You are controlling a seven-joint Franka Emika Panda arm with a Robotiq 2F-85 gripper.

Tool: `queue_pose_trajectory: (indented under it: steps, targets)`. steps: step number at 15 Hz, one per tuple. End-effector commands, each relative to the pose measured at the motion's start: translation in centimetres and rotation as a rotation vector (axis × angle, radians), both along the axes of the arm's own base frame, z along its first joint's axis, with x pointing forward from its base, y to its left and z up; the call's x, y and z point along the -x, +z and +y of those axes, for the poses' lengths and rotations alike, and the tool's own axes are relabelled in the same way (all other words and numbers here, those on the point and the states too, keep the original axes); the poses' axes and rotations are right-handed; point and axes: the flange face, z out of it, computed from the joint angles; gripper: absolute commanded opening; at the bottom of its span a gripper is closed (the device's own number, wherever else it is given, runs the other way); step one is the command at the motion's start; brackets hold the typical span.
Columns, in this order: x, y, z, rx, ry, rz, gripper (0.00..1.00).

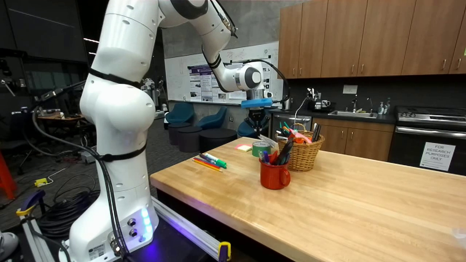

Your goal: Pick up the plastic on the left and put it in the center hole of the green masking tape

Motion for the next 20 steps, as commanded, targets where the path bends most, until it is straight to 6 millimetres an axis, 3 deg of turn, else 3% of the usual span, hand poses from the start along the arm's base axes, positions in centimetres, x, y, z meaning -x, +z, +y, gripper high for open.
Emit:
queue_pose_trajectory:
  steps: [1,12,20]
  targets:
    - [2.9,2.7,0.1,-0.052,-0.042,-0.061,0.00]
    - [6.7,9.5,0.7,-0.126,-0.125,-0.224,0.00]
    - [9.6,11.0,-1.2,-0.132,-0.210,-0.280,0.00]
